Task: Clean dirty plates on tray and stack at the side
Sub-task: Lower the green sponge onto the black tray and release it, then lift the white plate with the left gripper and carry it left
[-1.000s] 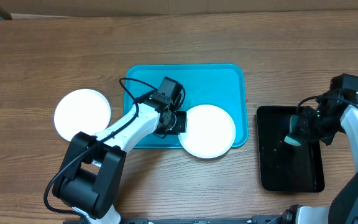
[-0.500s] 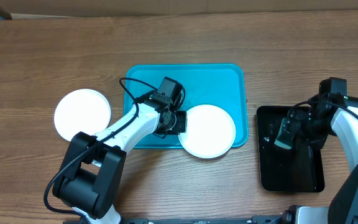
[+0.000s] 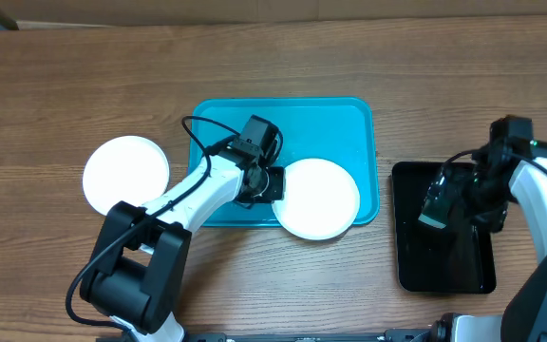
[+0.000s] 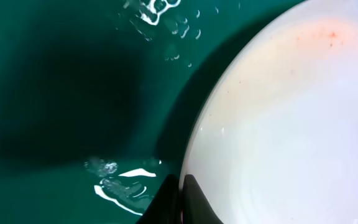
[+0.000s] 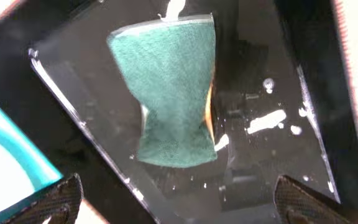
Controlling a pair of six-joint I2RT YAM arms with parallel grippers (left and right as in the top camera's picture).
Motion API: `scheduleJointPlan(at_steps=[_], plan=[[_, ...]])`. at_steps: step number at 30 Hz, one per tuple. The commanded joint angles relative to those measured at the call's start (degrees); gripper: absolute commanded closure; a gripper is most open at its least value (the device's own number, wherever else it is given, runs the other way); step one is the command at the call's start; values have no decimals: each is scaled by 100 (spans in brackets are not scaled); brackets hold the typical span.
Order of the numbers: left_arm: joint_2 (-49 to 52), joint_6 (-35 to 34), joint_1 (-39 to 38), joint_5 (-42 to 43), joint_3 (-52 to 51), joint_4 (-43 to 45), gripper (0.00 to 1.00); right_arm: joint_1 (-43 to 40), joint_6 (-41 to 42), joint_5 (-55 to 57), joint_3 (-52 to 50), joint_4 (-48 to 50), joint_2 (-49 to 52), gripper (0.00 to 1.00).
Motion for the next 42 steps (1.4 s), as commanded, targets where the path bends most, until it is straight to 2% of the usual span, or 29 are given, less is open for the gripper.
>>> scheduleJointPlan(at_steps=[1, 6, 11, 16, 24, 29, 36, 42], plan=[[-417, 299, 203, -81, 280, -94, 96, 28, -160, -22, 686, -203, -22, 0], [-1054, 608, 555, -726, 487, -424, 96, 28, -444, -26, 1185, -573, -22, 0], [-1832, 925, 907, -1707, 573, -643, 96, 28, -444, -24, 1196, -579, -20, 0], [-2337, 1523, 1025, -2465, 573, -557, 96, 28, -444, -24, 1196, -581, -20, 0], [-2391, 1683, 1021, -4590, 573, -317, 96, 28, -444, -26, 1196, -586, -20, 0], [-2391, 2118, 925, -4999, 573, 9, 96, 28, -444, -26, 1196, -586, -20, 0], [-2321, 2933, 350, -5539, 573, 713, 96, 28, -444, -26, 1196, -586, -20, 0], [-2037, 3285, -70, -6227, 573, 1064, 96, 28, -444, -24, 1196, -586, -20, 0]])
